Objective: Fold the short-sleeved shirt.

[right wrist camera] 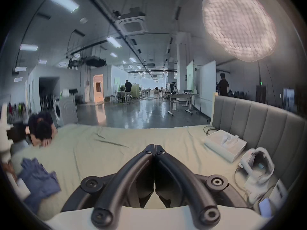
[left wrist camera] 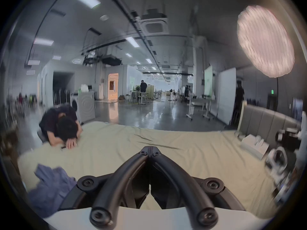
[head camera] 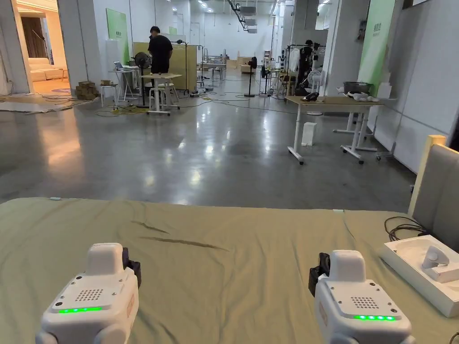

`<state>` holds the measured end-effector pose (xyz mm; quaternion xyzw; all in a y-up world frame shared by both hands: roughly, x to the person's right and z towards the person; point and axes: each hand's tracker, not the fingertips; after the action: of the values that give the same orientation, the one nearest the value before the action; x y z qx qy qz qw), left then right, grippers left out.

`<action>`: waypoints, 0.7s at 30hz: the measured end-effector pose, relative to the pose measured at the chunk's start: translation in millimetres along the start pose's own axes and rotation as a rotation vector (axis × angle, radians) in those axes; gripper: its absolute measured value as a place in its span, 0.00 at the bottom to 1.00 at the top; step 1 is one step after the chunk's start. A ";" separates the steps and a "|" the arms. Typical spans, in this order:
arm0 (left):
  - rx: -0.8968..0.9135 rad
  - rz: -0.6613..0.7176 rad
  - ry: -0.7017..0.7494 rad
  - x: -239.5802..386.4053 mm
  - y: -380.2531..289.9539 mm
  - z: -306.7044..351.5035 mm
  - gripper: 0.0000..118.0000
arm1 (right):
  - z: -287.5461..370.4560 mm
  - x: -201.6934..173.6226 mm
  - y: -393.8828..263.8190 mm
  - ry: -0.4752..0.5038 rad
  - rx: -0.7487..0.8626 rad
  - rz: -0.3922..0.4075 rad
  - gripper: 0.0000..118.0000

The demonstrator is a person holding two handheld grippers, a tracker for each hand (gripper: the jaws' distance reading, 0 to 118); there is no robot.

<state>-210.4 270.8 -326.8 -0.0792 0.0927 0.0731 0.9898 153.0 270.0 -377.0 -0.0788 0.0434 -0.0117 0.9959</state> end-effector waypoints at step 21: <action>-0.303 -0.146 0.019 -67.0 -4.5 21.2 0.01 | 3.2 -51.1 -3.1 0.083 -0.045 0.086 0.00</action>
<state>-271.2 261.4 -292.5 -0.2347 0.0842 0.0135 0.9683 102.3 268.9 -369.0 -0.0985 0.0883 0.0286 0.9908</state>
